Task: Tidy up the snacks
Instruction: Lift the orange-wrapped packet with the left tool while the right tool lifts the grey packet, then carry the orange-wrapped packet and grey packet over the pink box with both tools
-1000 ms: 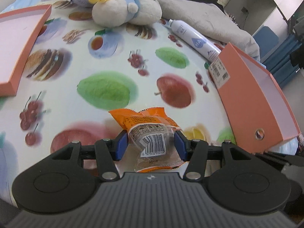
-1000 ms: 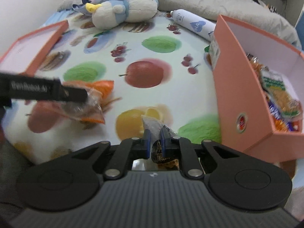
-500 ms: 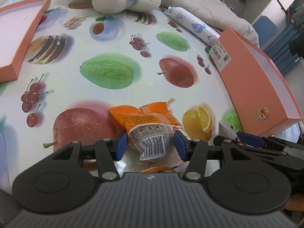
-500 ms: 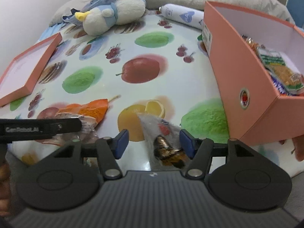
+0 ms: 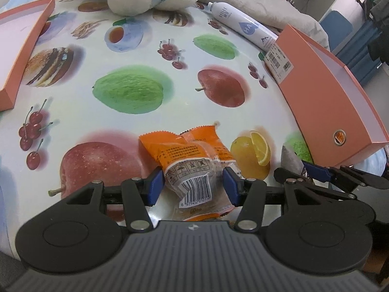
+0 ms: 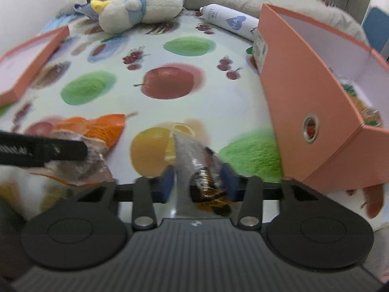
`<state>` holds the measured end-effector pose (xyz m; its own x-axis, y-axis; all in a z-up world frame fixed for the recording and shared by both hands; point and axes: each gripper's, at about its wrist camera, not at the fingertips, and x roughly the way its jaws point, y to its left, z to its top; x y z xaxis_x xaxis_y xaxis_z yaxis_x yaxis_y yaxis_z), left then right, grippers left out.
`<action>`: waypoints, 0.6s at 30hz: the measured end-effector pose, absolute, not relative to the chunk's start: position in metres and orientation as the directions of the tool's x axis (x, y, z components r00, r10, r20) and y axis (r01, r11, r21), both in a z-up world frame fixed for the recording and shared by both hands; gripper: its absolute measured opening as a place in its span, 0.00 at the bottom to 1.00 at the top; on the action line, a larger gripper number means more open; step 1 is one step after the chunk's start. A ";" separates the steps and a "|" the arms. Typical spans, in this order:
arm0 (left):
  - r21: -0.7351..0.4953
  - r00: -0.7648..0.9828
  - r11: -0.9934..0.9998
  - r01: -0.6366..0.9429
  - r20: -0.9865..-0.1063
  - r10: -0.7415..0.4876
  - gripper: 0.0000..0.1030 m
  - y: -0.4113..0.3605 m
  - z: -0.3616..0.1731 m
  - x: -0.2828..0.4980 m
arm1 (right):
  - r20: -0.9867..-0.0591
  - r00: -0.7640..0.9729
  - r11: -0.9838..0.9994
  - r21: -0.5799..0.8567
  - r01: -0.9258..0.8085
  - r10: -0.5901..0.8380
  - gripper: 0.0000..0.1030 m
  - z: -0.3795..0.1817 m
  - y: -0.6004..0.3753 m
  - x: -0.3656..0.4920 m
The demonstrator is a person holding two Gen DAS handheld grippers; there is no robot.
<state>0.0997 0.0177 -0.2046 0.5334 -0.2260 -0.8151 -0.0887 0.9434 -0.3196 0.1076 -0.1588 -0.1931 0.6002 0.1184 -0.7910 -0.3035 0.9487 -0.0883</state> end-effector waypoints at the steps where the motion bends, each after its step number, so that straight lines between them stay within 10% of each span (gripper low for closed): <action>1: -0.317 0.532 0.945 -0.082 -0.816 -0.227 0.57 0.016 -0.205 0.101 | -0.791 0.600 0.948 -0.089 -0.306 0.120 0.38 -0.193 -0.160 0.108; 18: -0.302 0.536 0.953 -0.013 -0.807 -0.248 0.55 -0.003 -0.180 0.114 | -0.776 0.604 0.971 0.045 -0.233 0.181 0.22 -0.166 -0.187 0.113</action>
<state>0.1135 -0.0029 -0.1803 0.5361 -0.2483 -0.8068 -0.0130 0.9532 -0.3020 0.1131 -0.1873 -0.1665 0.6040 0.1811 -0.7761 -0.2330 0.9714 0.0454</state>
